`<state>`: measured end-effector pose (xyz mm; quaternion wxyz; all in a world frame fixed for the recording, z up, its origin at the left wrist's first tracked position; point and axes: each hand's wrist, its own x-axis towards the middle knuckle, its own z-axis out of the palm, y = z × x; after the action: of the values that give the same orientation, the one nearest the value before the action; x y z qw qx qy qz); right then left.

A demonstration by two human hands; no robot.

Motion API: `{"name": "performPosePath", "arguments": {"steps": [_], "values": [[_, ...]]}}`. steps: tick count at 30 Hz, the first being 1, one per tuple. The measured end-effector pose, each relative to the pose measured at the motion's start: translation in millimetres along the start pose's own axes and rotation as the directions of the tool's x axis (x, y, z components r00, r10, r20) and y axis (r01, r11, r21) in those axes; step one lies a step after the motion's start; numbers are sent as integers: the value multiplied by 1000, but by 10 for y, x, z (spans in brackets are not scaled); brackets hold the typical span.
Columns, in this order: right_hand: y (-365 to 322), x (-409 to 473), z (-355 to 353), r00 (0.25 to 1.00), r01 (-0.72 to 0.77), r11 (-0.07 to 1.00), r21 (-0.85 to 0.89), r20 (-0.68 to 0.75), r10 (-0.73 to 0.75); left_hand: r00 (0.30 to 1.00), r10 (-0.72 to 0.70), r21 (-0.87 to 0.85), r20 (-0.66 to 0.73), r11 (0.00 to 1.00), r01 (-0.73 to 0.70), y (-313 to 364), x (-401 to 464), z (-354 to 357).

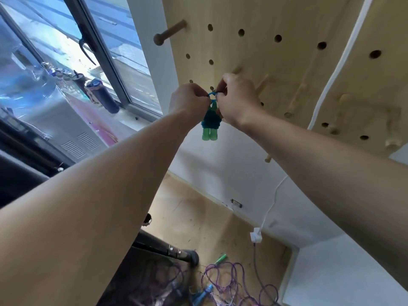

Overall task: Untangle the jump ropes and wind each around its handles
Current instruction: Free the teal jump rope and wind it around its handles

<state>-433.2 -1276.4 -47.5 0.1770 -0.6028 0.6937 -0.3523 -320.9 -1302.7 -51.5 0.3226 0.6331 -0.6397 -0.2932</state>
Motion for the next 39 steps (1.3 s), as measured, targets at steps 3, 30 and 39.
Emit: {"name": "performPosePath", "arguments": {"steps": [3,30,39], "values": [[23,79,16,1000,12,1000,-27,-28,-13,999,-43,-41,-1,998,43,-47,126,6],[-72,269,-80,998,31,952,-304,55,-15,985,138,258,106,953,-161,72,365,-18],[-110,377,-206,990,81,913,-400,136,-29,953,-70,-170,296,978,125,136,401,-76]]}}
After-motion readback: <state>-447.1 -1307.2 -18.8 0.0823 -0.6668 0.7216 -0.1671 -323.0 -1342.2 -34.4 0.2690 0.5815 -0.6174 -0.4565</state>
